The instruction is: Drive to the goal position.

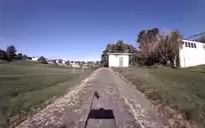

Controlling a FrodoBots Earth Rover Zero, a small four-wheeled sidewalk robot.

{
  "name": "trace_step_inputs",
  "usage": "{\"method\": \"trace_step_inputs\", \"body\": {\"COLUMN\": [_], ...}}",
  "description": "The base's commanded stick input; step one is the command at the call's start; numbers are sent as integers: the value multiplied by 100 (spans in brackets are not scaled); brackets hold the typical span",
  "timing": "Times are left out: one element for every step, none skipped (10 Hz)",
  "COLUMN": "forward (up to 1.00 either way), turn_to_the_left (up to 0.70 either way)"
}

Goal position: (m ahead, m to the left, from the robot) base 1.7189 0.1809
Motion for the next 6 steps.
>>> {"method": "trace_step_inputs", "body": {"forward": [100,100,100,100,100,100], "turn_to_the_left": [-13,-33,-40,-40,-34,-17]}}
